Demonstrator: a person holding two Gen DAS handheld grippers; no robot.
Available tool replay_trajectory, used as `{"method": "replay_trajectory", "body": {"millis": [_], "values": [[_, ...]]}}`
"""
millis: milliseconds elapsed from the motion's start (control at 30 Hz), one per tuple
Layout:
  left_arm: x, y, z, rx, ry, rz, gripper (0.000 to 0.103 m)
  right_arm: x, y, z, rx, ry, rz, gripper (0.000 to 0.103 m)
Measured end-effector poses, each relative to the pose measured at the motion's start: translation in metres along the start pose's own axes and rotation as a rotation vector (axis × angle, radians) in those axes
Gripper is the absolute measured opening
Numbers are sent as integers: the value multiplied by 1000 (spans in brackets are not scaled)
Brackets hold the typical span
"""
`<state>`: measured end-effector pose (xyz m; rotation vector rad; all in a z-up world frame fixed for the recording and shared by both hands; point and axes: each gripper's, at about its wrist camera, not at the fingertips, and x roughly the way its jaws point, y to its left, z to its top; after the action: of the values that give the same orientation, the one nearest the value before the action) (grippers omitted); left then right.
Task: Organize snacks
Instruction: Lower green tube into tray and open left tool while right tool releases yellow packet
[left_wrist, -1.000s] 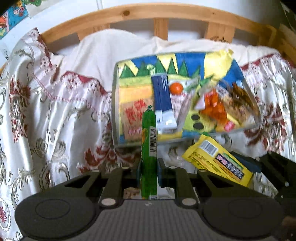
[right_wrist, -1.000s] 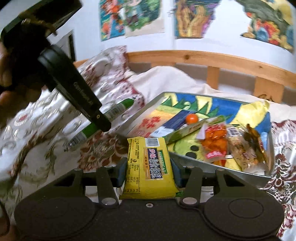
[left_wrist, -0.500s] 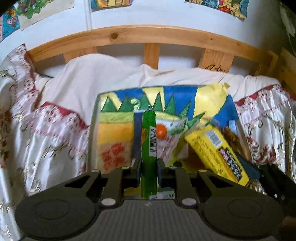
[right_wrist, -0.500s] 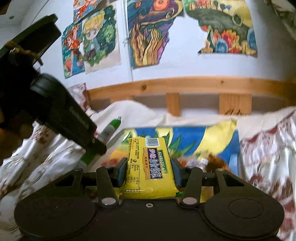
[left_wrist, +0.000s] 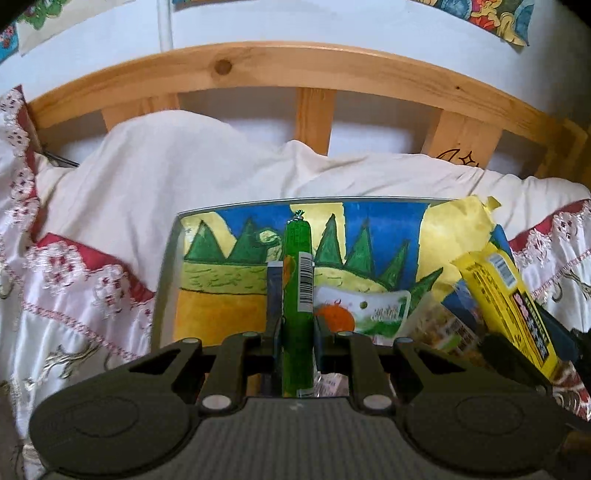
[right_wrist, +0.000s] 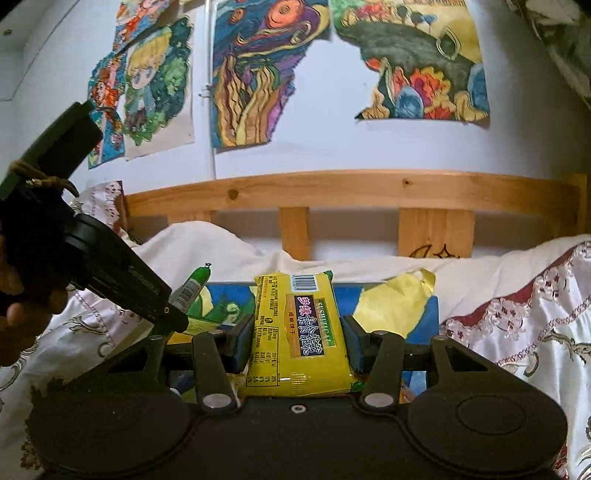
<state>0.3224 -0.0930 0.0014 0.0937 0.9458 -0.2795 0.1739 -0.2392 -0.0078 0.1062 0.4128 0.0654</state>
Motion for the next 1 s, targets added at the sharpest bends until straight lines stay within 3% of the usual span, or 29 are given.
{"method": "replay_trajectory", "body": {"millis": [433, 600, 1000], "values": [[38, -17, -6, 68, 15, -45, 19, 22, -10, -17, 20, 88, -22, 51], [38, -28, -9, 142, -5, -37, 19, 23, -9, -18, 16, 94, -20, 51], [38, -35, -8, 174, -9, -36, 19, 23, -8, -18, 0, 103, -28, 52]]}}
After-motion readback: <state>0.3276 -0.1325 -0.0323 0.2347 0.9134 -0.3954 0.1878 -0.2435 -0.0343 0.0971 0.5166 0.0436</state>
